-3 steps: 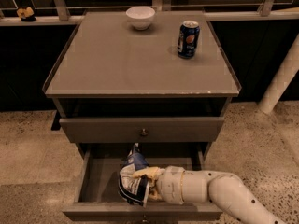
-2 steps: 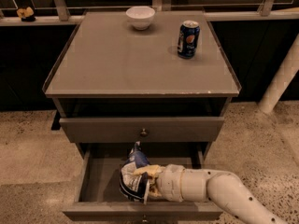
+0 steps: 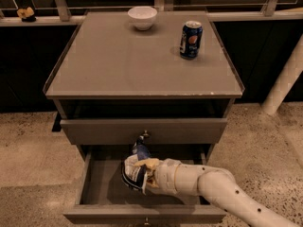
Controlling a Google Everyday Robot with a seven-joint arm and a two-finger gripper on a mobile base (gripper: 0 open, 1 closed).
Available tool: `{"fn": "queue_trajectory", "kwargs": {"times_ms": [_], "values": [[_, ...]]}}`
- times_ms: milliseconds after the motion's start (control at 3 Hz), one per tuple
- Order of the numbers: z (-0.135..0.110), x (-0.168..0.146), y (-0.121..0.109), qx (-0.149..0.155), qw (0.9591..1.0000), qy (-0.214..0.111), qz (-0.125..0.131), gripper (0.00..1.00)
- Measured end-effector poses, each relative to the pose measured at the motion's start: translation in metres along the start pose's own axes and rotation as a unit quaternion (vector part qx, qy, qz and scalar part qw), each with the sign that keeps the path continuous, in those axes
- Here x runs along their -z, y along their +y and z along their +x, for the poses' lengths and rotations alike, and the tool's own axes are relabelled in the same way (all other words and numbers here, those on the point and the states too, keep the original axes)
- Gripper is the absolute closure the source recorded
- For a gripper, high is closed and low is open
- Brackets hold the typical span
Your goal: Place blue chip bag into middle drawer
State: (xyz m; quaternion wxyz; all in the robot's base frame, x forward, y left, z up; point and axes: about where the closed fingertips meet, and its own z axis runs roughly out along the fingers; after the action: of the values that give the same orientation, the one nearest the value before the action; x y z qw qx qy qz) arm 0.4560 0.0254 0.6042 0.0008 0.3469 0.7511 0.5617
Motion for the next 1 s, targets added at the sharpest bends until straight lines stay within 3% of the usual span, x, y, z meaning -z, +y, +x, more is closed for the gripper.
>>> {"fn": "queue_trajectory", "kwargs": {"times_ms": [333, 667, 1000], "values": [[-0.024, -0.015, 0.005, 0.019, 0.9992, -0.033, -0.006, 1.0], [-0.031, -0.019, 0.004, 0.022, 0.9991, -0.035, 0.002, 1.0], [-0.036, -0.035, -0.015, 0.023, 0.9987, -0.042, 0.017, 1.0]]}}
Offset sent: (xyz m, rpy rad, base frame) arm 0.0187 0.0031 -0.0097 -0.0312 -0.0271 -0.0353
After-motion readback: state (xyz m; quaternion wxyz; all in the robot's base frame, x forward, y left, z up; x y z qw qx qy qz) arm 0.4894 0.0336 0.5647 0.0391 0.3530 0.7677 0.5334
